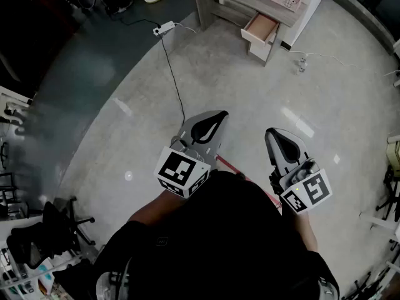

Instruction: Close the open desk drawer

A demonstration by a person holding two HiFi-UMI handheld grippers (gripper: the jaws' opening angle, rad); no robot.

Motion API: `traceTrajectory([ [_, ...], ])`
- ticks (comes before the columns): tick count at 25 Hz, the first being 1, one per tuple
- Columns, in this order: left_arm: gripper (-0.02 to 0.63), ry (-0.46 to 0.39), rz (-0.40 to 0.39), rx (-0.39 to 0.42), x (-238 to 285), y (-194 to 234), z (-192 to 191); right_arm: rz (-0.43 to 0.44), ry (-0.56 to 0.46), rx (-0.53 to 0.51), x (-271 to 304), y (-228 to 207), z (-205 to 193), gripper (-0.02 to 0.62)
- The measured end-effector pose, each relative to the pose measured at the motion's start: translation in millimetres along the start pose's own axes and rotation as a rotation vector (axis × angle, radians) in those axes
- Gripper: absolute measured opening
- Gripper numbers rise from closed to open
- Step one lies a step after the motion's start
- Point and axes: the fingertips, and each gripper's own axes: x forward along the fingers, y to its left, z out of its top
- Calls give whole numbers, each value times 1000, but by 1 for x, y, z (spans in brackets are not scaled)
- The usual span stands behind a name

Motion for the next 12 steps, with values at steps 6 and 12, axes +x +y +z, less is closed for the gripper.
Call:
traceTrajectory([
  [6, 8, 2, 2, 8, 1, -4, -4, 9, 0, 6, -3, 0, -5, 11],
  [12, 8, 0, 16, 10, 14, -27, -4, 29, -36, 32, -31, -14, -1, 12],
])
